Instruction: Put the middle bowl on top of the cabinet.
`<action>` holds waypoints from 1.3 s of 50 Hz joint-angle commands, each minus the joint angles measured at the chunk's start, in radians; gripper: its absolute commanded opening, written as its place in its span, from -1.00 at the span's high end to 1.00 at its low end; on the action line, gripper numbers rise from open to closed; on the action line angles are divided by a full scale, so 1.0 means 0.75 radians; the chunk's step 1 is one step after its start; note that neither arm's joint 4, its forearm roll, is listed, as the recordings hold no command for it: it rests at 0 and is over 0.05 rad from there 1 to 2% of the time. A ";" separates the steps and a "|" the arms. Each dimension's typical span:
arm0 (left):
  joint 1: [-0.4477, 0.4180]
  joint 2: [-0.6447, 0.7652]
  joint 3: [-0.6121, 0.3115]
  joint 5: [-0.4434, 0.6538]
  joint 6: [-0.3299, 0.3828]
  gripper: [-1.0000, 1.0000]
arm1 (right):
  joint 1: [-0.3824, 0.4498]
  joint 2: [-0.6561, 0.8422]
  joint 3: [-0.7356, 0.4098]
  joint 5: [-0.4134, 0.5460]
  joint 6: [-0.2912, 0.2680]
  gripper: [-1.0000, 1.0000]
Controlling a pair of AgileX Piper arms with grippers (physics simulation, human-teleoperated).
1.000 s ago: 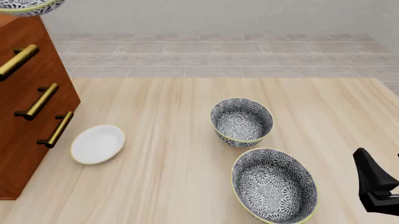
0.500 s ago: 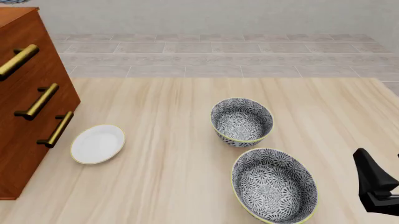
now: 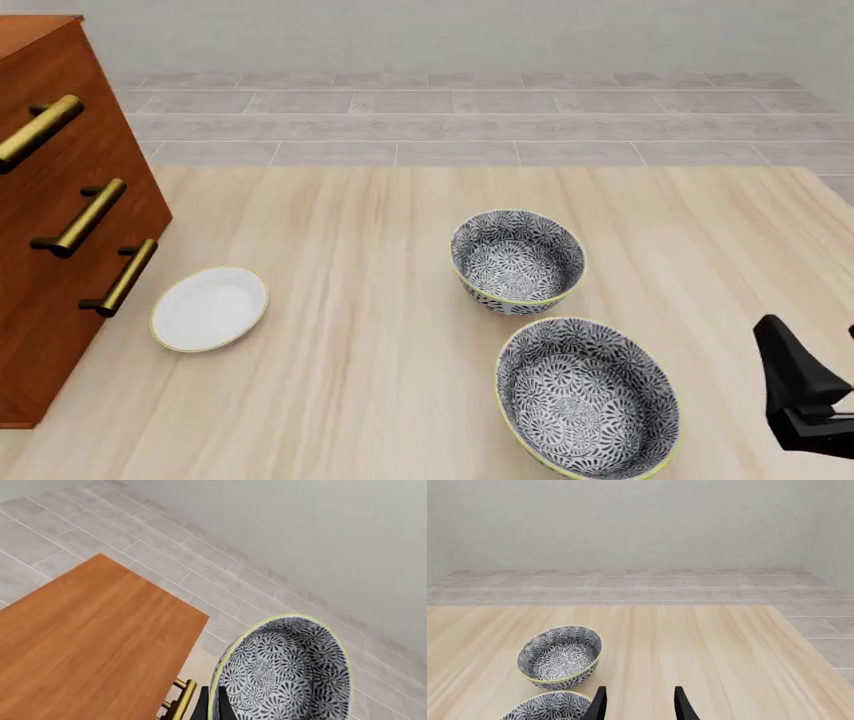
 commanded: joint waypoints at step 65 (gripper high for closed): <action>0.312 0.182 -0.054 -0.063 -0.153 1.00 | 0.008 0.011 -0.001 0.006 -0.003 -1.00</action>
